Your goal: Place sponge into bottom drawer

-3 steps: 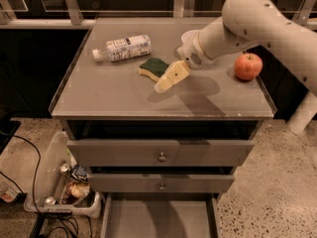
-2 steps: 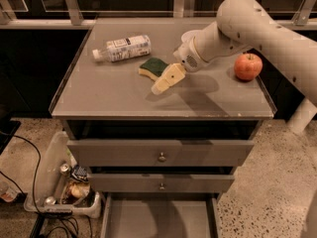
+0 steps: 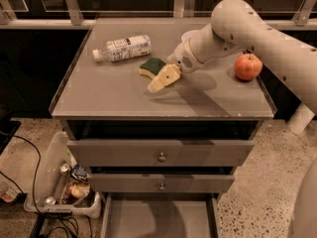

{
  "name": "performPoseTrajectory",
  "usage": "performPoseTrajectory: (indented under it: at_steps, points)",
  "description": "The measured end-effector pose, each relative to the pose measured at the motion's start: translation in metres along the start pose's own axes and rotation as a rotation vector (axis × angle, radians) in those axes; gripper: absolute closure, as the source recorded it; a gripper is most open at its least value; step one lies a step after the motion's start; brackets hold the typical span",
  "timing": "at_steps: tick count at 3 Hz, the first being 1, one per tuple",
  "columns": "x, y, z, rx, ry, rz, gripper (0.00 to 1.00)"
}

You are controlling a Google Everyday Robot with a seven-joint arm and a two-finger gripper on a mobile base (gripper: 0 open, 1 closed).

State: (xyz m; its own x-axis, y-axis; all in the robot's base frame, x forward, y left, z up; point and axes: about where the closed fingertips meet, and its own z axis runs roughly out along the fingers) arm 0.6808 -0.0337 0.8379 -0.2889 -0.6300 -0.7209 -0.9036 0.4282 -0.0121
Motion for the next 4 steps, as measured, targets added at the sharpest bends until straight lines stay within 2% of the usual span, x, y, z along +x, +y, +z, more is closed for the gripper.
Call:
performPoseTrajectory:
  at_steps: [3, 4]
  points:
    - [0.0, 0.0, 0.0001, 0.0, 0.0, 0.0, 0.85]
    - [0.0, 0.0003, 0.0001, 0.0, 0.0, 0.0, 1.0]
